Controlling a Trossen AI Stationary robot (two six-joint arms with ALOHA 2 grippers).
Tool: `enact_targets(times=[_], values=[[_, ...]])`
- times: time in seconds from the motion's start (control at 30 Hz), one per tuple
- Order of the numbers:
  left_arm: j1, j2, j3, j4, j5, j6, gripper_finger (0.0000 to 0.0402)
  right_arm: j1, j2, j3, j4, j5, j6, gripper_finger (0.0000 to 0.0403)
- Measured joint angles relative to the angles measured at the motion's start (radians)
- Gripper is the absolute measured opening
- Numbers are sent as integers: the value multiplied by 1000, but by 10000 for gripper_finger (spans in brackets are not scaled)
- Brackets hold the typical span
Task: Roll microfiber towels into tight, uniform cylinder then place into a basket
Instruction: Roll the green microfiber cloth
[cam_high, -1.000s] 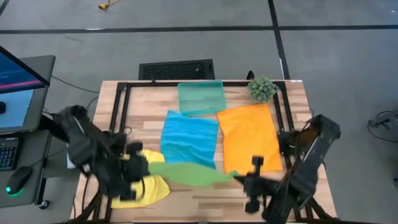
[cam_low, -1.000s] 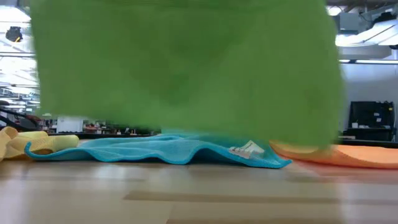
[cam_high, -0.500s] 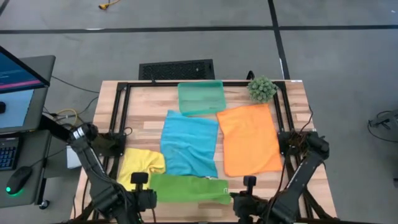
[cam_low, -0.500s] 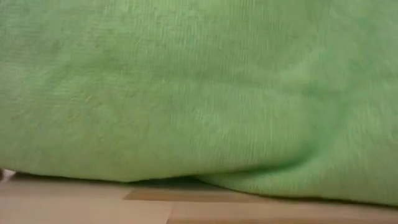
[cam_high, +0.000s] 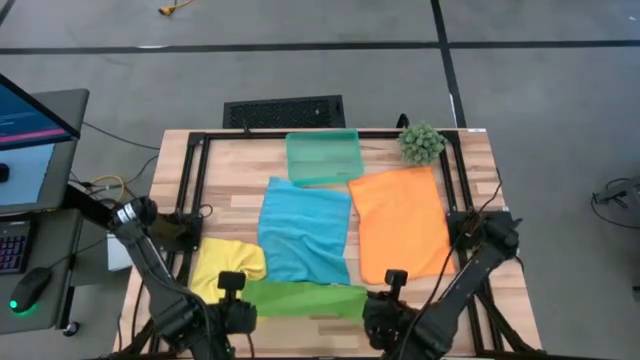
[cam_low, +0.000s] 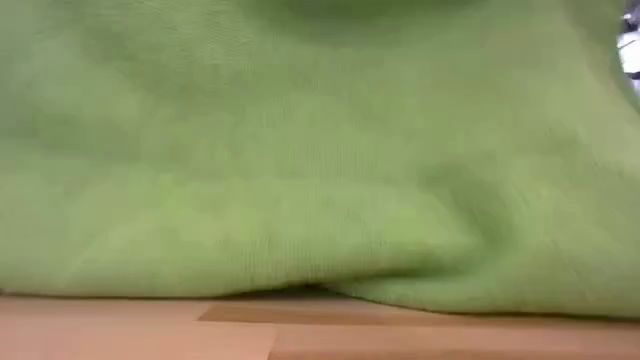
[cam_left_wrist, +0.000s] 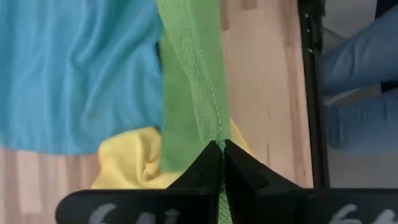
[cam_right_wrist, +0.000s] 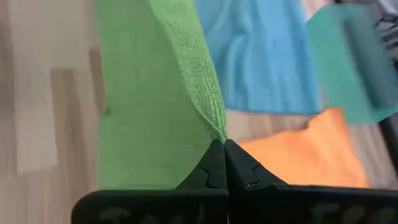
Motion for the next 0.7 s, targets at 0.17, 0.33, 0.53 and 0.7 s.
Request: enact_targets(times=[0.17, 0.33, 0.53, 0.7], values=[[-16, 1, -144, 127, 6, -29, 0, 13, 52, -1, 0, -56, 16, 2], [-22, 2, -245, 218, 146, -111, 0, 20, 55, -1, 89, -103, 45, 2], [-43, -17, -206, 92, 69, -126, 0, 25, 47, 42, 94, -35, -69, 2], [16, -74, -120, -188, -158, -112, 0, -33, 46, 125, -153, 84, -93, 2]])
